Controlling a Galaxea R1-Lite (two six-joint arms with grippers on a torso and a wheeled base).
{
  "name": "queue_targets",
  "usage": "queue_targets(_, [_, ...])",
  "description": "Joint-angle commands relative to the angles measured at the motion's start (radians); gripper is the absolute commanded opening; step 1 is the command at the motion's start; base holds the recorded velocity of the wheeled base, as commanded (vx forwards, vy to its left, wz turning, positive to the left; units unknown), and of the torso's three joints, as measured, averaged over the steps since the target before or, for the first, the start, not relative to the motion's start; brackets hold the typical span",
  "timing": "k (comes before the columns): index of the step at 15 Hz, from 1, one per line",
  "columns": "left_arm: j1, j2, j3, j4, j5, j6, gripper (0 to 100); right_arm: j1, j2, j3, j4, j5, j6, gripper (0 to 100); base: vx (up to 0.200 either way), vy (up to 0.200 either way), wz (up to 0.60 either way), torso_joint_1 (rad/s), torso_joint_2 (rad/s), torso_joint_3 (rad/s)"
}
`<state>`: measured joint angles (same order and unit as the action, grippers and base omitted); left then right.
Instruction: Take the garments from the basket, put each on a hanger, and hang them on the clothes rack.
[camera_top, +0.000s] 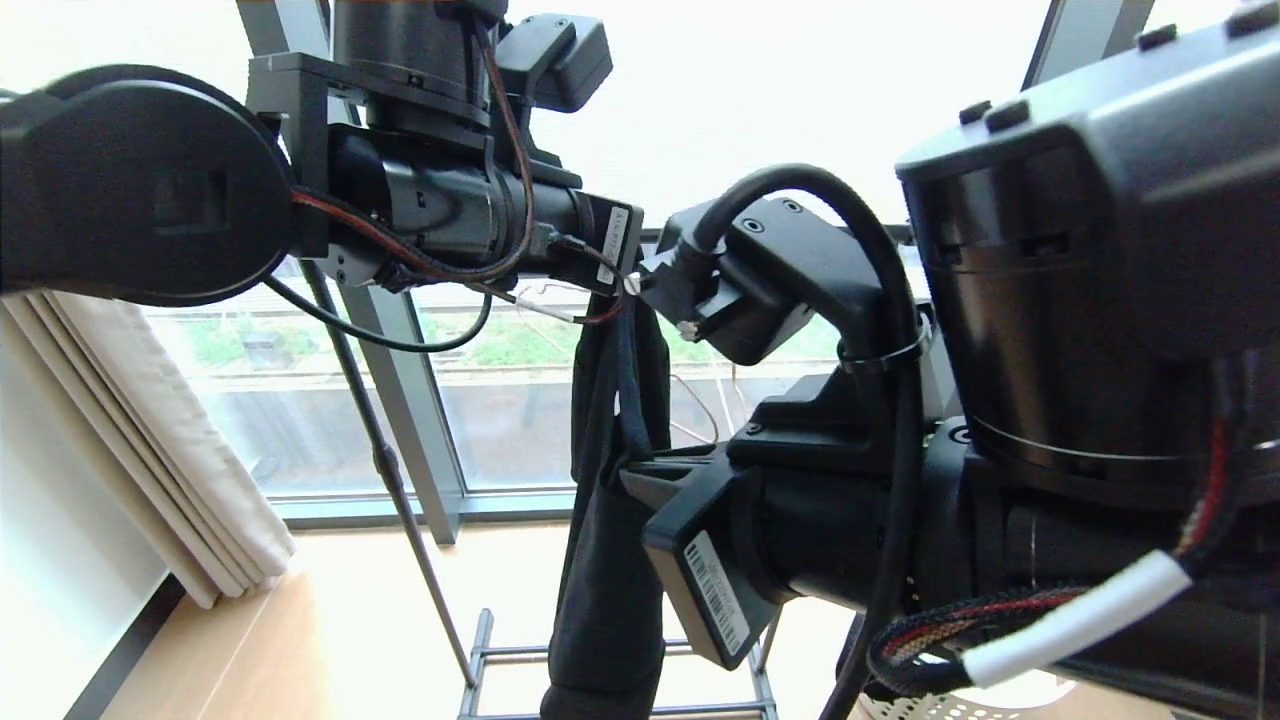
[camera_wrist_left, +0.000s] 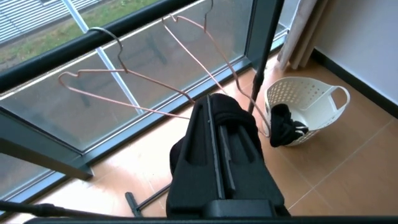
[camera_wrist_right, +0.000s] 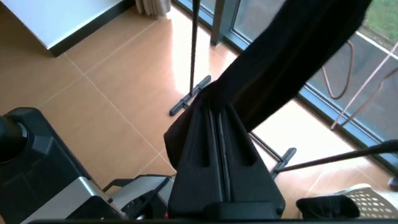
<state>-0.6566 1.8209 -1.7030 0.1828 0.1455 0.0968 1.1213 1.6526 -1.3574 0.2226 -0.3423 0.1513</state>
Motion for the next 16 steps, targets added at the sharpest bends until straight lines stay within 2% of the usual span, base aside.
queue_targets(1, [0.020,-0.040,0.002,0.027,0.000,0.000,0,-0.090,-0.085,0.066,0.003,-0.006,-0.004,0,0.000,0.000,0.00,0.000,0.00,0.000])
queue_targets(4, [0.041,-0.097,0.031,0.095,0.000,0.006,0,-0.210,-0.117,0.095,0.008,-0.006,-0.025,0,0.000,0.000,0.00,0.000,0.00,0.000])
queue_targets(5, [0.041,-0.129,0.066,0.126,0.000,0.008,0,-0.278,-0.109,0.093,0.001,-0.006,-0.039,0,0.000,0.000,0.00,0.000,0.00,0.000])
queue_targets(6, [0.041,-0.129,0.066,0.126,0.000,0.008,0,-0.278,-0.109,0.093,0.001,-0.006,-0.039,0,0.000,0.000,0.00,0.000,0.00,0.000])
queue_targets(7, [0.041,-0.166,0.103,0.155,0.000,0.011,0,-0.336,-0.086,0.075,-0.009,-0.004,-0.076,0,0.000,0.000,0.00,0.000,0.00,0.000])
queue_targets(10, [0.032,-0.215,0.180,0.228,0.003,0.008,0,-0.382,0.062,-0.060,-0.075,-0.007,-0.098,0,0.000,0.000,0.00,0.000,0.00,0.000])
queue_targets(13, [-0.001,-0.236,0.275,0.233,0.003,-0.005,0,-0.382,0.236,-0.284,-0.072,-0.049,-0.133,0,0.000,0.000,0.00,0.000,0.00,0.000])
queue_targets(16, [-0.081,-0.230,0.330,0.233,0.000,-0.075,0,-0.379,0.371,-0.451,-0.066,-0.058,-0.142,0,0.000,0.000,0.00,0.000,0.00,0.000])
